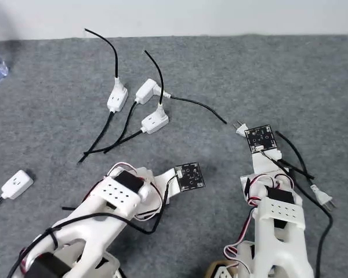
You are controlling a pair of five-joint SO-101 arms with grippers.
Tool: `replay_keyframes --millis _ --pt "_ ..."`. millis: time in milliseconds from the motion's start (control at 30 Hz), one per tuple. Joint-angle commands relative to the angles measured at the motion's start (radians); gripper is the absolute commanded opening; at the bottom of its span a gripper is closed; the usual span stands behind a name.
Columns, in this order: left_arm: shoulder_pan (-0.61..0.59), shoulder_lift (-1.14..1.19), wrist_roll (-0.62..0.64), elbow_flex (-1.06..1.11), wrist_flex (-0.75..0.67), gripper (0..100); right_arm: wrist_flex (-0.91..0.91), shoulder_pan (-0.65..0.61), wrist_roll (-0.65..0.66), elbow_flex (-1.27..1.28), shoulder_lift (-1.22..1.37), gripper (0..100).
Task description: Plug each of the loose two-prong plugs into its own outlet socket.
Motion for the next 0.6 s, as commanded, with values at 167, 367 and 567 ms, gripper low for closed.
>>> replay_keyframes --millis 167,367,567 --pt "-0.072 0.308 -0.031 -0.237 0.144 19 -0.008 -0.012 0.011 -0.031 -0.015 35.0" --pt "-0.117 0.305 -0.061 -0.248 0.114 17 -0.008 -0.012 0.011 -0.031 -0.015 35.0" --pt "-0.221 0.293 -0.094 -0.254 0.020 17 -0.008 -0.012 0.011 -0.031 -0.015 35.0"
